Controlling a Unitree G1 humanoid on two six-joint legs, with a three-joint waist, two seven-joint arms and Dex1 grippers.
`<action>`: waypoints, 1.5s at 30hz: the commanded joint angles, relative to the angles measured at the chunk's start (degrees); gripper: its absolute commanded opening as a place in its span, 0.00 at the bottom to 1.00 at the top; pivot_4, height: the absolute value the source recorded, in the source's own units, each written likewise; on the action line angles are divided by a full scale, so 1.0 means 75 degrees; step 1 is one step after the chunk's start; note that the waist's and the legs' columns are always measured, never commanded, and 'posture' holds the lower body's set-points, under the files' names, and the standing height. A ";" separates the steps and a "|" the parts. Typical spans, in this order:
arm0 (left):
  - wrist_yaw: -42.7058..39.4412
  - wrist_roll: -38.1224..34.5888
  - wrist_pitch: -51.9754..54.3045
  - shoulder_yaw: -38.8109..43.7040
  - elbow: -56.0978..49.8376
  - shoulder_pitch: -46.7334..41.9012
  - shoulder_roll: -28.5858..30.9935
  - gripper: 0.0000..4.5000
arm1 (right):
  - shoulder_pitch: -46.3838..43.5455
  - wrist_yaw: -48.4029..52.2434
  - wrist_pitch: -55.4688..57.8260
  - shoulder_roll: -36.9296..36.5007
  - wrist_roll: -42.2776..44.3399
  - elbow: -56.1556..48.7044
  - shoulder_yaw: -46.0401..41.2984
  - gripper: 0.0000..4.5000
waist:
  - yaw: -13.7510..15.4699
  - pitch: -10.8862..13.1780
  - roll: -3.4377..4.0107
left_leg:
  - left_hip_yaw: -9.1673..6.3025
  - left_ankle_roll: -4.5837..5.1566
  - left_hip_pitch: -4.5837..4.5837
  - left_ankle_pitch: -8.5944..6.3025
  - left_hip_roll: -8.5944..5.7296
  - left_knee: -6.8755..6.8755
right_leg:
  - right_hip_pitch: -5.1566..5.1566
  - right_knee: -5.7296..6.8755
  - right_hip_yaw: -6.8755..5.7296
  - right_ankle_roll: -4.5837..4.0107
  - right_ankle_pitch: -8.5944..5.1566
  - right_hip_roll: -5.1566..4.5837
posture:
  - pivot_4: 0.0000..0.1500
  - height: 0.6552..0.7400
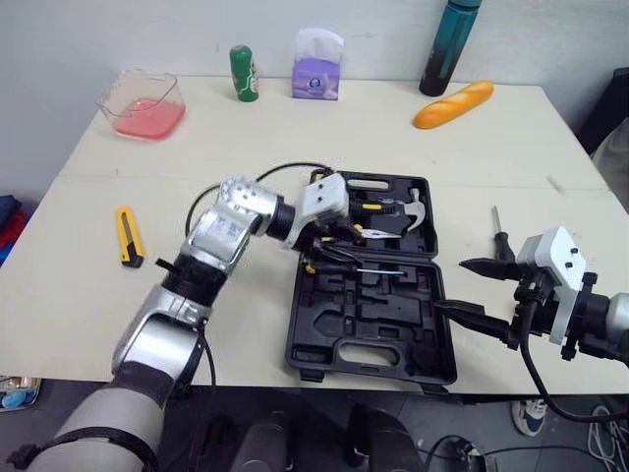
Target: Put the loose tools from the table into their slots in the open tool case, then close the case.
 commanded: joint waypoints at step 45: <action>0.0958 0.0641 -0.0464 0.0608 0.0747 0.0548 -0.0318 0.23 | 0.0628 -0.0098 -0.0312 0.0054 -0.0236 0.0287 -0.0850 1.00 | -0.0040 -0.0192 0.0002 | -0.0024 0.0016 0.0124 -0.0064 0.0024 -0.0016 | 0.0138 -0.0071 -0.0004 -0.0009 0.0000 -0.0055 | 1.00 0.94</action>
